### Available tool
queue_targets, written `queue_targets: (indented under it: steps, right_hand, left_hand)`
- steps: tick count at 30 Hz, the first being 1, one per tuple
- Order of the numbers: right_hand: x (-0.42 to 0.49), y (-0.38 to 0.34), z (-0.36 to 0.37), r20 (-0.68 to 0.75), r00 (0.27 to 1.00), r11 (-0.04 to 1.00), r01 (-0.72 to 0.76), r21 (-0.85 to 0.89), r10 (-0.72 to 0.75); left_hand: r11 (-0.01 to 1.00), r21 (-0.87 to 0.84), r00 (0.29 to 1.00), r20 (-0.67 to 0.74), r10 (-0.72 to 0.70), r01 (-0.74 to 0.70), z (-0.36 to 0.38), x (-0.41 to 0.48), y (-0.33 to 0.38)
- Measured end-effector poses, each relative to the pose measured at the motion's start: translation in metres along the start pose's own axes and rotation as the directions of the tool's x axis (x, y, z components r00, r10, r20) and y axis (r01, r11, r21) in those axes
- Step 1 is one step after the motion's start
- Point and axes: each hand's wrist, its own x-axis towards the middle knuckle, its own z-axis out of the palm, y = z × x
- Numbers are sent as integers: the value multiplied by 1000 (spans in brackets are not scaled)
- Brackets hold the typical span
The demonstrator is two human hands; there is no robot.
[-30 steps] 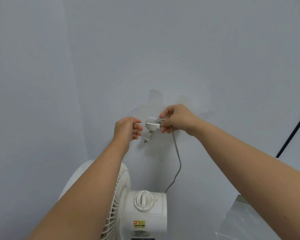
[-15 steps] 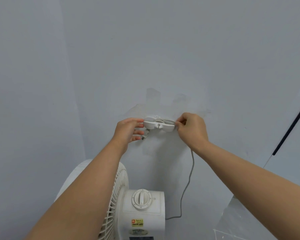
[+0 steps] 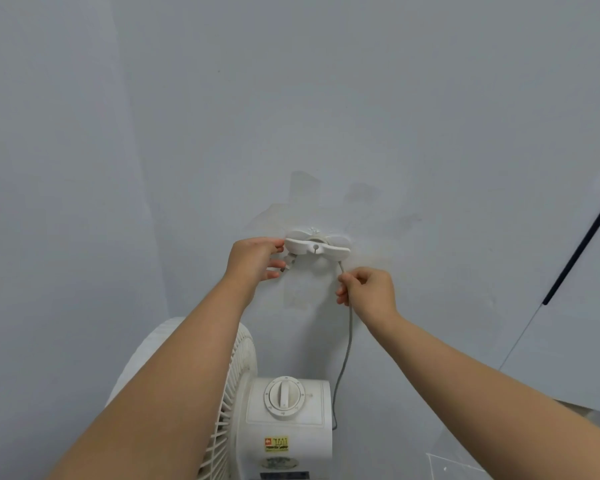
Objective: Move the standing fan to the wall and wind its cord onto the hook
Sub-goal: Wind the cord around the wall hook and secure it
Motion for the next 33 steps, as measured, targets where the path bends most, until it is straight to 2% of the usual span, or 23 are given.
queue_targets:
  steps: [7, 16, 20, 26, 30, 33]
  right_hand:
    - [-13, 15, 11, 88, 985, 971, -164, 176, 150]
    - [-13, 23, 18, 184, 957, 946, -258, 194, 224]
    - [-17, 33, 21, 289, 891, 885, -415, 209, 350]
    - [-19, 43, 33, 341, 876, 868, -433, 242, 342]
    - [-24, 50, 38, 382, 784, 822, -561, 98, 490]
    - [-24, 58, 46, 424, 755, 792, -597, 129, 500]
  left_hand:
    - [993, 112, 998, -59, -20, 27, -1, 8, -6]
    - [950, 312, 991, 130, -37, -5, 1, 5, -13]
    - [949, 316, 979, 187, -79, 16, -1, 6, -14]
    - [941, 337, 978, 185, -93, 26, -1, 10, -16]
    - [944, 325, 979, 161, -122, 65, 1, 13, -18]
    - [932, 333, 963, 171, -209, 143, 2, 12, -20]
